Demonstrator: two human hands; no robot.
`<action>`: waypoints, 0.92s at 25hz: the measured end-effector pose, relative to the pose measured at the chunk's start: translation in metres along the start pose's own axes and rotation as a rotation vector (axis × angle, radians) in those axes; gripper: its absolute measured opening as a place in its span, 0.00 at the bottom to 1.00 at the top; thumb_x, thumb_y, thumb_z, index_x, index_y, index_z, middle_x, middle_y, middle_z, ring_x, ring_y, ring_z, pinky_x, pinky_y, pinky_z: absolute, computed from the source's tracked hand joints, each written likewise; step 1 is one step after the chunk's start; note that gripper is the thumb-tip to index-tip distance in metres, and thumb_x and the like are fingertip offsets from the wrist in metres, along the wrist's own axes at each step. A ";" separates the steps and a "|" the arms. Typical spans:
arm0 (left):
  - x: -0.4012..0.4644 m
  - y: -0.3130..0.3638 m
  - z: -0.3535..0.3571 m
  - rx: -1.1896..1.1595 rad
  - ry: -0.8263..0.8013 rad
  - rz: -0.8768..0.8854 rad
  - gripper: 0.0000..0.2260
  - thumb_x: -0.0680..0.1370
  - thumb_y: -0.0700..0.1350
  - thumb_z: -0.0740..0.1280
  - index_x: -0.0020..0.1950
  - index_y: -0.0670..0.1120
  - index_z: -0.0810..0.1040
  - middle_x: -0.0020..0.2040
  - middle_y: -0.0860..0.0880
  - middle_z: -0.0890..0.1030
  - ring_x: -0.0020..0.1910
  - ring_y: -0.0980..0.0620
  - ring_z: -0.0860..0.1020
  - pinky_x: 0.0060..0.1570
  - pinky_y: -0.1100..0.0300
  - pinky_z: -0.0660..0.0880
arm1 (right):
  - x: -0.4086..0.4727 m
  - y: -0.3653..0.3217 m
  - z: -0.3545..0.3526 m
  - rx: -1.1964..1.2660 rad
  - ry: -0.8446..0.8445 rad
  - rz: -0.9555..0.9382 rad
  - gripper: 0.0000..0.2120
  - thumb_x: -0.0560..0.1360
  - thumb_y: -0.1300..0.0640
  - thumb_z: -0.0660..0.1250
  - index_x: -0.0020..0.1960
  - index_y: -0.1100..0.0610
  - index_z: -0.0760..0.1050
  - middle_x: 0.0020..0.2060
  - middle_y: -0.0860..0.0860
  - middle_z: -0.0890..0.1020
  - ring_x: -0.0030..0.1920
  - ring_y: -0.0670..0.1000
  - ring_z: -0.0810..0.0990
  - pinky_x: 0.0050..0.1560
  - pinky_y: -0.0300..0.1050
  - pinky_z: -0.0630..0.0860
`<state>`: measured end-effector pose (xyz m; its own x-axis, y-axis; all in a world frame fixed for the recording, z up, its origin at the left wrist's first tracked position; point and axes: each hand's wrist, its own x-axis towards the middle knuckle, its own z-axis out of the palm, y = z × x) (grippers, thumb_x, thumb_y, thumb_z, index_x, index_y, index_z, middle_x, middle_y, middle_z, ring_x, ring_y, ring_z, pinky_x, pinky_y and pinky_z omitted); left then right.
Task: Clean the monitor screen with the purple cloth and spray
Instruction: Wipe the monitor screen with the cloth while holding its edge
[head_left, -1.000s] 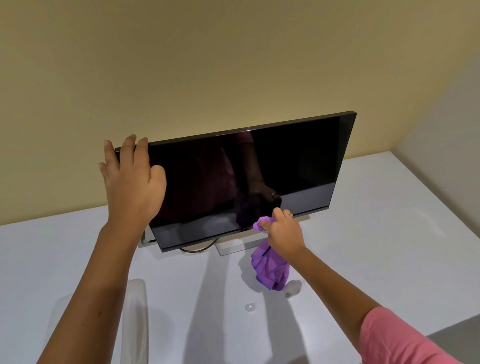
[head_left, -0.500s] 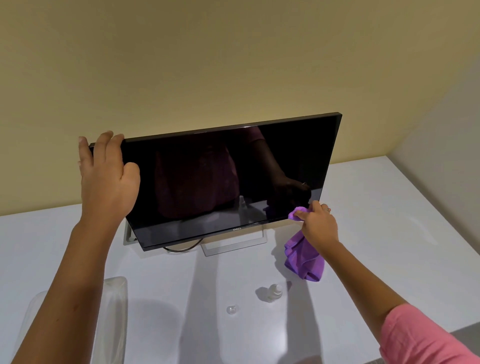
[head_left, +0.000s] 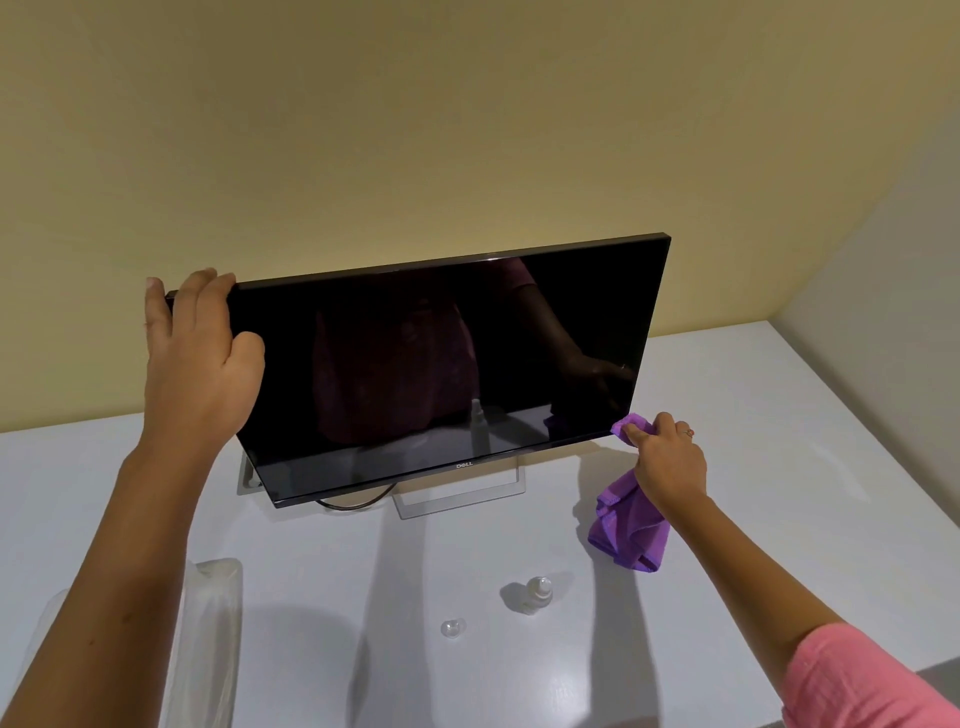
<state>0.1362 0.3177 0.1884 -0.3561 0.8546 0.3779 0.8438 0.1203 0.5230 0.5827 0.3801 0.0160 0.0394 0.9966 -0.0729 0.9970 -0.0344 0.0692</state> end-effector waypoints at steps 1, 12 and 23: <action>0.000 0.001 0.000 0.001 0.000 0.004 0.28 0.71 0.43 0.51 0.72 0.42 0.62 0.74 0.44 0.62 0.76 0.40 0.45 0.73 0.45 0.47 | 0.001 -0.001 0.000 0.003 -0.003 0.000 0.23 0.75 0.57 0.68 0.69 0.49 0.69 0.59 0.56 0.73 0.58 0.58 0.72 0.53 0.49 0.78; 0.000 -0.001 -0.001 0.023 -0.015 0.028 0.29 0.70 0.44 0.51 0.72 0.41 0.62 0.73 0.43 0.62 0.75 0.38 0.47 0.74 0.46 0.47 | -0.011 -0.061 -0.002 0.113 -0.024 -0.098 0.18 0.76 0.59 0.66 0.65 0.54 0.74 0.60 0.55 0.73 0.61 0.57 0.71 0.54 0.46 0.76; 0.003 -0.013 -0.017 -0.007 -0.148 0.110 0.30 0.70 0.44 0.50 0.74 0.44 0.60 0.74 0.45 0.61 0.72 0.40 0.57 0.71 0.49 0.52 | -0.047 -0.167 -0.005 0.237 -0.096 -0.178 0.21 0.74 0.61 0.69 0.66 0.55 0.73 0.60 0.56 0.72 0.60 0.57 0.71 0.56 0.47 0.77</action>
<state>0.1173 0.3104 0.1955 -0.1983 0.9274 0.3171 0.8714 0.0187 0.4902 0.4141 0.3389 0.0125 -0.1425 0.9771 -0.1579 0.9760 0.1122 -0.1866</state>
